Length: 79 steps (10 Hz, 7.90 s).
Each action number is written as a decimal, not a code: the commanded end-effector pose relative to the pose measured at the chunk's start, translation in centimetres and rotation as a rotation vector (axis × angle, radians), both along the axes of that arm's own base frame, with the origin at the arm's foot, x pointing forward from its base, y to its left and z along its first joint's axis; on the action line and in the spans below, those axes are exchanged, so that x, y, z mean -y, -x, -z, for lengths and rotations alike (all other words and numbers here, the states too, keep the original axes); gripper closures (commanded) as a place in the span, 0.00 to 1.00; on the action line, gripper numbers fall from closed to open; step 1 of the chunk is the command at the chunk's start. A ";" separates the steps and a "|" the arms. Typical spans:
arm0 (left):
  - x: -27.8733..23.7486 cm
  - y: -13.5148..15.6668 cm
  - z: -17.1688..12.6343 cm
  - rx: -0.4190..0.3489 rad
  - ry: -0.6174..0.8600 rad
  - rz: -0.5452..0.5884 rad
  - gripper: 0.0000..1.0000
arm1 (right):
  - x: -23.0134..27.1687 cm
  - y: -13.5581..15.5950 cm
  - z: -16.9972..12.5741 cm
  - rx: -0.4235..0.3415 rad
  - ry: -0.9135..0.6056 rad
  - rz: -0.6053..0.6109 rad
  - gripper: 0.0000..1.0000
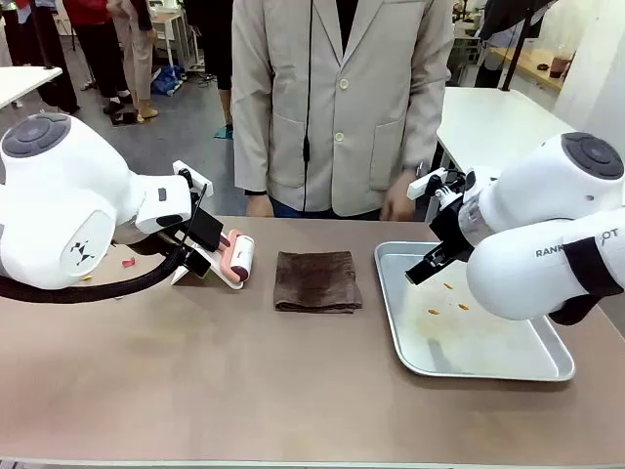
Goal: Clean the surface of the table.
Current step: Hold the Lint Roller with your left hand and the towel with your right hand.
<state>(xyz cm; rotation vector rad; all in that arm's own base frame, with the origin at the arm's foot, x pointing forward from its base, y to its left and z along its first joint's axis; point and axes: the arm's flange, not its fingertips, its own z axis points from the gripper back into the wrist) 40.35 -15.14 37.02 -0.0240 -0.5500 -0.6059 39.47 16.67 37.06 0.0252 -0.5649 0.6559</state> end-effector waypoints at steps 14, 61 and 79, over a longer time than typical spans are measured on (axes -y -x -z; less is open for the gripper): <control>0.0 0.0 0.0 0.000 0.000 0.000 0.00 | 0.0 0.0 0.0 0.000 0.000 0.000 0.00; -10.8 -14.0 -7.6 -0.562 0.477 -0.091 0.00 | -12.6 0.0 -6.7 -0.566 -0.317 0.569 0.00; -7.7 -14.0 -2.4 -0.722 0.637 -0.168 0.00 | -15.6 -11.1 -1.1 -0.574 -0.170 0.665 0.00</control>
